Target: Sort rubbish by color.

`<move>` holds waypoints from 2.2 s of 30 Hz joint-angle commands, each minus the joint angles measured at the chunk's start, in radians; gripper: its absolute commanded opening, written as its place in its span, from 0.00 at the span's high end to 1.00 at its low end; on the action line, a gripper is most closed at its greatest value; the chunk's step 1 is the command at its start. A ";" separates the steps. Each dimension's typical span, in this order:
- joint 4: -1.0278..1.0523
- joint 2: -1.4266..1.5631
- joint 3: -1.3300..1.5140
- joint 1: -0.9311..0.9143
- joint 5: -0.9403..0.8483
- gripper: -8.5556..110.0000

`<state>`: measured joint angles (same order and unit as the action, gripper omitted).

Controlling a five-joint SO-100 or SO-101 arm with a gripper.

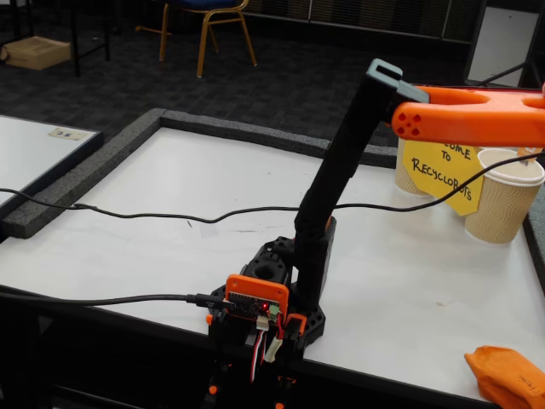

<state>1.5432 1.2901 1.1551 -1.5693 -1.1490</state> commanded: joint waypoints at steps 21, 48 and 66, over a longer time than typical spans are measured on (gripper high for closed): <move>-0.245 0.183 -0.008 -0.046 0.531 0.91; -0.199 0.221 -0.152 0.029 0.213 0.91; -0.322 0.221 -0.195 0.097 0.215 0.91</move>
<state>1.2640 1.2947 1.1428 -1.5094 -0.9158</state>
